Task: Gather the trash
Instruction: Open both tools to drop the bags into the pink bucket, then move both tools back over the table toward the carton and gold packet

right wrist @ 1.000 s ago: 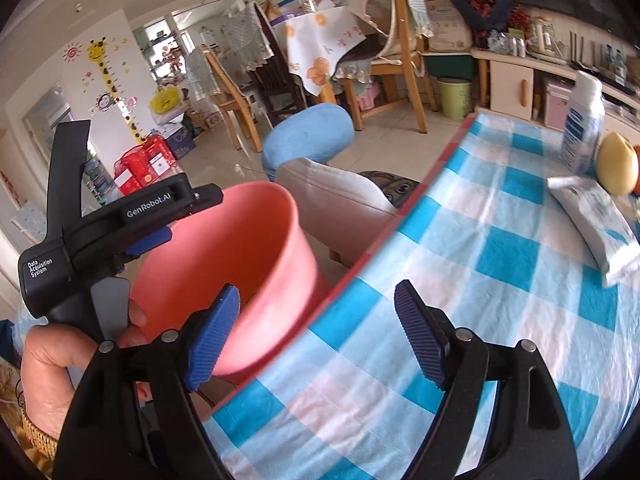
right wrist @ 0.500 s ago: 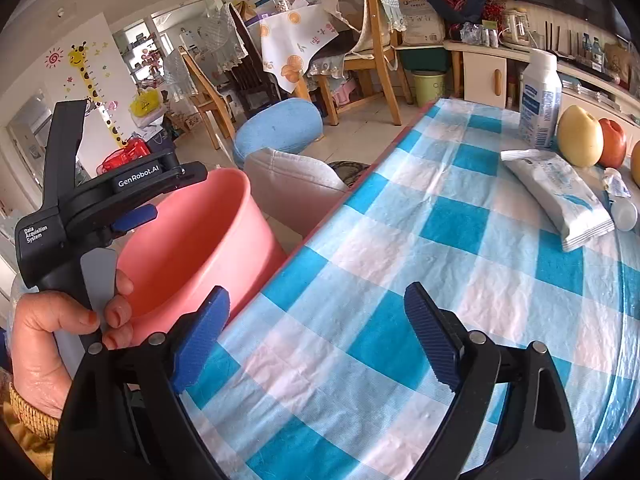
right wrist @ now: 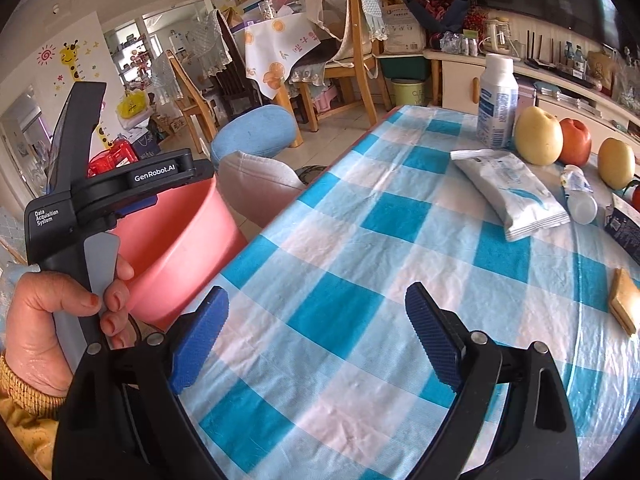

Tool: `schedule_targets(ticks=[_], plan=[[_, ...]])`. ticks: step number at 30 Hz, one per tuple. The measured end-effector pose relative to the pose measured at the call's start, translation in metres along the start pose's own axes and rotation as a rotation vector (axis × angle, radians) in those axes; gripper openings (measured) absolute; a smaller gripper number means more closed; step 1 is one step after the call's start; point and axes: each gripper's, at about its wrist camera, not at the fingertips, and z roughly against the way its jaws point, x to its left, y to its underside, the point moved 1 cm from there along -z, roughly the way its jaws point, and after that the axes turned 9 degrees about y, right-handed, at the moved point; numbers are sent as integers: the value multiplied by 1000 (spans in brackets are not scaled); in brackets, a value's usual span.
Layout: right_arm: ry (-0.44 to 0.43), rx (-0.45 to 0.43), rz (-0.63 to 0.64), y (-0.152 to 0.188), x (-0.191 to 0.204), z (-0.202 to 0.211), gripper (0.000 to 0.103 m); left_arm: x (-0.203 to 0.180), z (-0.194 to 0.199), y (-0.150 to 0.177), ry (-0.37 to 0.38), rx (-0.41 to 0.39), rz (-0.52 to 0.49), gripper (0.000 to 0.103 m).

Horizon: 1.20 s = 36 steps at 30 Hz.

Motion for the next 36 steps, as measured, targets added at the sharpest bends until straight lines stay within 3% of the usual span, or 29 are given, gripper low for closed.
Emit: schedule_targets(ticks=[17,36], plan=[[44,-31,-53,17,-52,23,91,-65,-9,22,46,35,-160,93],[93,-76,-112,34,-119,50,91,-144,-10,56,151,62,-337,93]])
